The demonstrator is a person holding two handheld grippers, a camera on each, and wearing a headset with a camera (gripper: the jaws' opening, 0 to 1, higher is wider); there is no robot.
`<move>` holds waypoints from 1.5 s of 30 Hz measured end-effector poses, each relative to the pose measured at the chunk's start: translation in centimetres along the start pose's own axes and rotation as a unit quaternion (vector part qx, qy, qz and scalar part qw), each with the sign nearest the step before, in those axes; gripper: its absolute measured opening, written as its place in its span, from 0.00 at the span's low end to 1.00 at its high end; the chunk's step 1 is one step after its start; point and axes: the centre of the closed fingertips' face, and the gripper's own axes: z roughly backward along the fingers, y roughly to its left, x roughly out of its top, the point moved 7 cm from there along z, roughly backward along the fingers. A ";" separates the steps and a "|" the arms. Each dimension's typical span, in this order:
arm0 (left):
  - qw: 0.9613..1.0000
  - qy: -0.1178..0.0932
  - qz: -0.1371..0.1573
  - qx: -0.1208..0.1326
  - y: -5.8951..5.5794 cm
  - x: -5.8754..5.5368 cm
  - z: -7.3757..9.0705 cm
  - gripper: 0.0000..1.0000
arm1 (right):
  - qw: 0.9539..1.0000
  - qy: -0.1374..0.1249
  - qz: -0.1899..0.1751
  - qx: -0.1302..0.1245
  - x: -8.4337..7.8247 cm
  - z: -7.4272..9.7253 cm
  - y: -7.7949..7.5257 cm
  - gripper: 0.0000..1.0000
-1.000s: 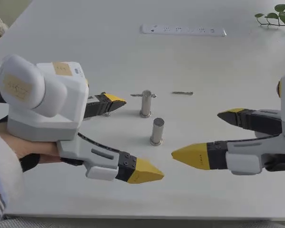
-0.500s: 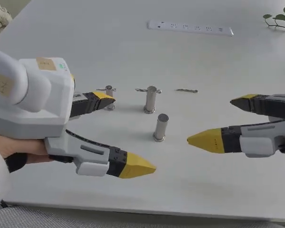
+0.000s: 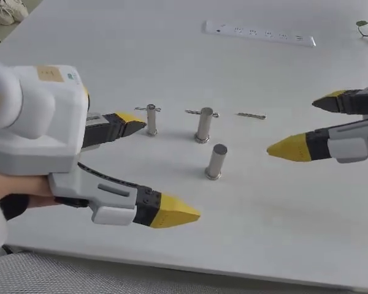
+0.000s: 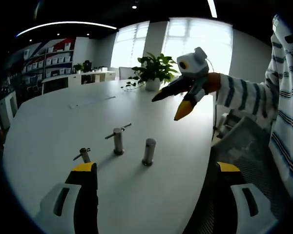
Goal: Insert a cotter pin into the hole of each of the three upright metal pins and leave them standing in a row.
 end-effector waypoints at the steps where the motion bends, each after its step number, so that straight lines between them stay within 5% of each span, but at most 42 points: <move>1: 1.000 -0.002 0.004 0.001 0.0 0.0 0.1 0.99 | 1.000 0.002 0.004 -0.001 0.2 -0.2 -0.4 0.82; 14: 1.000 -0.007 0.015 0.013 -0.1 -0.1 0.6 0.99 | 0.997 0.033 0.064 0.013 1.4 -3.6 -3.7 0.61; 23: 0.999 -0.016 0.025 0.028 0.4 0.1 0.9 0.99 | 0.992 0.061 0.105 0.020 1.8 -5.9 -5.1 0.37; 37: 0.999 -0.020 0.036 0.023 0.5 0.0 0.8 0.99 | 0.970 0.156 0.185 0.026 0.8 -9.0 -6.8 0.16; 40: 0.999 -0.015 0.035 0.025 0.8 -0.2 0.9 0.99 | 0.959 0.185 0.214 0.014 0.4 -9.5 -7.4 0.07; 45: 0.999 -0.016 0.035 0.026 1.0 -0.2 1.0 0.99 | 0.954 0.200 0.223 0.019 0.3 -10.2 -7.7 0.05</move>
